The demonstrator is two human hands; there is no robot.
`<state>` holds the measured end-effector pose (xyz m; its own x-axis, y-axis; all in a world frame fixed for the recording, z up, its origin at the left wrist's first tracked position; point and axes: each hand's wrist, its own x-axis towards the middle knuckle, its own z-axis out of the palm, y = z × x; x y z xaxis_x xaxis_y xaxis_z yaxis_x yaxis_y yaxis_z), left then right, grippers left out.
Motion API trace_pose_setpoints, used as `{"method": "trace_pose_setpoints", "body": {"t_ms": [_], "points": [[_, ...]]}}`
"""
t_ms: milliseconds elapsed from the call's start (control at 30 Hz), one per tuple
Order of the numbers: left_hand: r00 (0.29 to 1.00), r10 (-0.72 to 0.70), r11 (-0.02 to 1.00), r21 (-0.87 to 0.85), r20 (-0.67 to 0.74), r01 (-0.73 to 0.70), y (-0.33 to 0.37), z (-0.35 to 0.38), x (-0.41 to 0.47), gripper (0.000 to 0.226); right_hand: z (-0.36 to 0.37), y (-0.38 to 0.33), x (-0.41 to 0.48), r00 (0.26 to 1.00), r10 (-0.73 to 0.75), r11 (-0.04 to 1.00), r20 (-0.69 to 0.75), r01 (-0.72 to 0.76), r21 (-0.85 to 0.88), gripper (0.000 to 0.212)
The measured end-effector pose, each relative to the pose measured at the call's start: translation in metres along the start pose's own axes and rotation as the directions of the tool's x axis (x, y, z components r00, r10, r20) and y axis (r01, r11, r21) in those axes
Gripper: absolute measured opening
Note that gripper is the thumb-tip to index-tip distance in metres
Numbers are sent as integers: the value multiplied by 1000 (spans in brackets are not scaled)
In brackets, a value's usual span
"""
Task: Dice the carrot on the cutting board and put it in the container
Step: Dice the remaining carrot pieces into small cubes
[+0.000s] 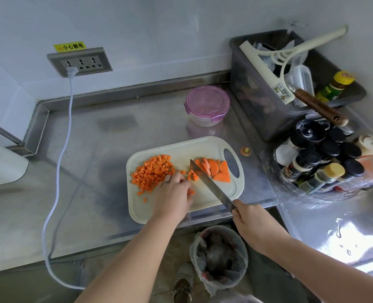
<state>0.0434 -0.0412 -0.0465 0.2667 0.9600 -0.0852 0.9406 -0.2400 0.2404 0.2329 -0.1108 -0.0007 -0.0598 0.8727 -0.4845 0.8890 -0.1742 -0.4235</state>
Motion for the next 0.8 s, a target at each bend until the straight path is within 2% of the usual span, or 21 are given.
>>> {"method": "trace_pose_setpoints", "body": {"t_ms": [67, 133, 267, 400, 600, 800], "points": [[995, -90, 995, -36, -49, 88, -1, -2, -5, 20, 1, 0, 0, 1000, 2, 1000, -6, -2, 5, 12], [986, -164, 986, -41, -42, 162, -3, 0, -11, 21, 3, -1, 0, 1000, 1, 1000, -4, -1, 12, 13], [969, -244, 967, -86, -32, 240, -6, 5, -17, 22, 8, -6, 2, 1000, -19, 1000, 1, 19, 10, 14], [963, -267, 958, -124, -37, 260, -6, 5, -19, 24, 12, -9, 3, 999, -39, 999, 14, 39, -13, 19], [957, -290, 937, -211, -24, 279, -8, 7, -22, 44, 12, -9, 1, 999, -44, 999, 29, 45, -22, 20], [946, -322, 913, -278, -39, 300, -6, 9, -14, 32, 21, -7, 4, 998, -26, 999, 56, 28, -39, 15]]}}
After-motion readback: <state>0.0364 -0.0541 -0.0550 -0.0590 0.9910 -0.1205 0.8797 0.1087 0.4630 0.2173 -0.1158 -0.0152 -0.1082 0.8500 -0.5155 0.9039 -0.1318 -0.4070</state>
